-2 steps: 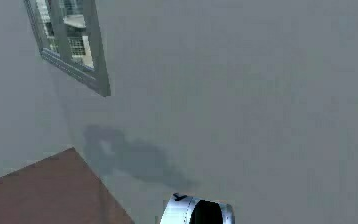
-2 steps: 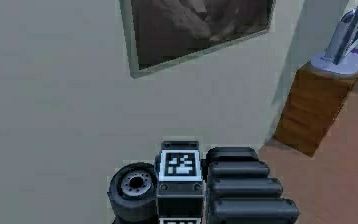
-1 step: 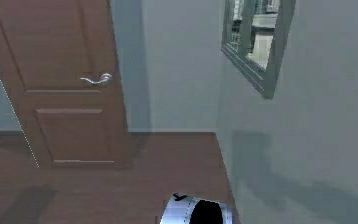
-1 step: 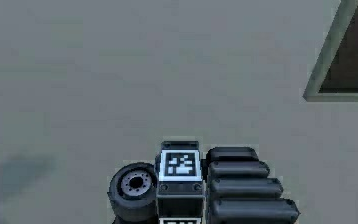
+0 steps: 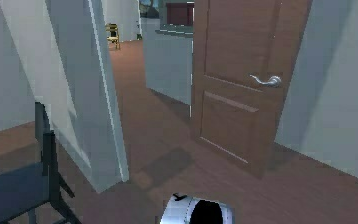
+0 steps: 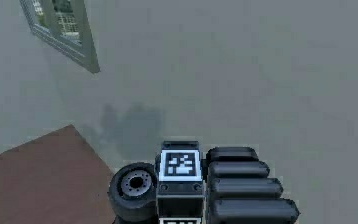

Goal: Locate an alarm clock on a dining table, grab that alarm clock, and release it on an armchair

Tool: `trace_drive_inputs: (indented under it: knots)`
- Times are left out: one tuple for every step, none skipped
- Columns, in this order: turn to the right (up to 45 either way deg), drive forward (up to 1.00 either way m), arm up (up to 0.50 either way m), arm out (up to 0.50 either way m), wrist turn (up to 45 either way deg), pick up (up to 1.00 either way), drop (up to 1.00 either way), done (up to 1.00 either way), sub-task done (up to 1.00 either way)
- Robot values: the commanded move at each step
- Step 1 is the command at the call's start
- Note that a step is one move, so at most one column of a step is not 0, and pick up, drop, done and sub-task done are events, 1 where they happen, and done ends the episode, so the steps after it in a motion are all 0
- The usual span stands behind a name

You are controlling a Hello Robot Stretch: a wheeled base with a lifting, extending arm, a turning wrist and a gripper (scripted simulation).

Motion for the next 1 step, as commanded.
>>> trace_drive_inputs:
  knots:
    - [-3.0,0.0,0.0,0.0,0.0,0.0,0.0,0.0,0.0]
